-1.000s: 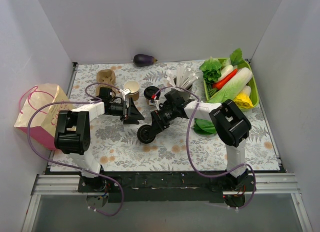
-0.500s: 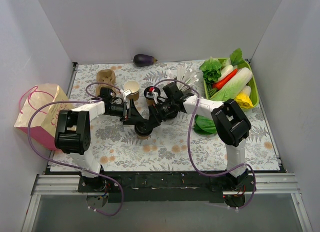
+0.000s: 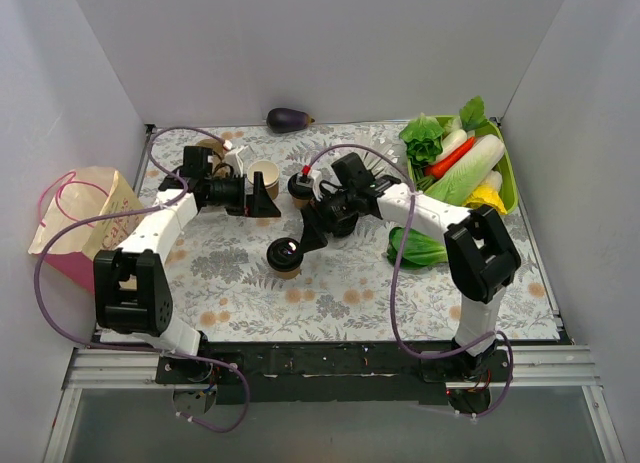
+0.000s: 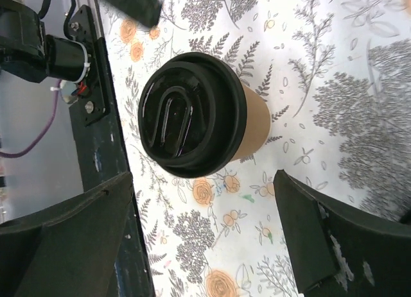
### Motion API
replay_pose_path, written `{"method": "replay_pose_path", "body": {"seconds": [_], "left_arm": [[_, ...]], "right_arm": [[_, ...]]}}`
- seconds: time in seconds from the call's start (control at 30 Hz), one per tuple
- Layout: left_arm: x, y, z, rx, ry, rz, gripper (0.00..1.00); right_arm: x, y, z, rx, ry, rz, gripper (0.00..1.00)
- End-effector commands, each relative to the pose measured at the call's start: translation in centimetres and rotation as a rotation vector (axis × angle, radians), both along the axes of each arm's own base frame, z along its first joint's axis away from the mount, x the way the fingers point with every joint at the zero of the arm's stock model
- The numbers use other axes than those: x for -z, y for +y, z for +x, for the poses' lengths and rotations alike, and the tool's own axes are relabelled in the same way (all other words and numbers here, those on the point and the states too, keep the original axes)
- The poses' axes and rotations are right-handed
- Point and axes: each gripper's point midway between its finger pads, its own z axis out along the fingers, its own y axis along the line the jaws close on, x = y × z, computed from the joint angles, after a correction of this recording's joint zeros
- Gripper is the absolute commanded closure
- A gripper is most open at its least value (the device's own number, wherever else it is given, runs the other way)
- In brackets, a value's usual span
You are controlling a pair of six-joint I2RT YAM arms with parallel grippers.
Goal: Pack the takeout coffee
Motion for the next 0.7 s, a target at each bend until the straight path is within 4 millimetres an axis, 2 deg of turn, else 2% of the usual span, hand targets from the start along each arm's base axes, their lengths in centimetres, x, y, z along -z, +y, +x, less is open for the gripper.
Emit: {"method": "replay_pose_path", "body": {"seconds": [0.0,0.07,0.1,0.17,0.2,0.3,0.33,0.37,0.4,0.43,0.47,0.5,0.53,0.57,0.6,0.67], "left_arm": [[-4.0,3.0,1.9,-0.092,-0.195,0.186,0.02],[-4.0,4.4,2.3,-0.145,-0.191,0.247,0.02],[-2.9,5.7,2.2,-0.192,-0.134,0.297,0.02],[-2.6,6.9,1.7,-0.173,-0.103,0.276,0.02],[-3.1,5.8,0.5,-0.097,-0.098,0.221,0.02],[-6.6,5.0,-0.7,0.053,-0.335,0.199,0.02],[-8.8,4.3,-1.9,0.111,-0.437,0.166,0.02],[-9.0,4.4,-2.2,0.182,-0.538,0.197,0.02],[-9.3,4.2,-3.1,0.229,-0.561,0.208,0.02],[-9.2,3.9,-3.7,0.284,-0.575,0.196,0.02],[-8.7,4.1,-3.8,0.4,-0.675,0.241,0.02],[-8.5,4.1,-5.6,0.469,-0.634,0.231,0.02],[-8.1,4.1,-6.2,0.536,-0.654,0.233,0.02],[-7.3,4.1,-6.2,0.621,-0.687,0.246,0.02],[-6.9,4.0,-7.0,0.657,-0.663,0.247,0.02],[-6.1,3.7,-7.2,0.739,-0.681,0.292,0.02]], "right_arm": [[-3.5,-1.3,1.2,-0.039,-0.233,0.011,0.02],[-4.0,-2.0,1.2,-0.045,-0.29,-0.003,0.02],[-4.2,-2.3,1.2,-0.054,-0.318,-0.005,0.02],[-5.1,-3.2,0.8,-0.096,-0.391,-0.007,0.02],[-5.2,-3.6,0.6,-0.109,-0.411,-0.013,0.02],[-5.7,-5.4,-0.3,-0.159,-0.457,-0.048,0.04],[-6.6,-6.0,-0.6,-0.161,-0.491,-0.042,0.05],[-5.8,-6.9,-1.1,-0.172,-0.491,-0.058,0.05],[-6.0,-7.6,-1.1,-0.166,-0.501,-0.06,0.05],[-6.5,-8.2,-1.4,-0.161,-0.522,-0.055,0.05],[-5.9,-8.8,-1.9,-0.17,-0.515,-0.069,0.06],[-6.3,-9.4,-2.2,-0.165,-0.527,-0.067,0.06],[-6.1,-9.7,-2.4,-0.167,-0.526,-0.071,0.06],[-5.6,-10.1,-2.9,-0.17,-0.518,-0.078,0.06],[-6.0,-10.5,-3.0,-0.161,-0.533,-0.072,0.05],[-6.0,-10.9,-3.2,-0.155,-0.538,-0.072,0.05]]}}
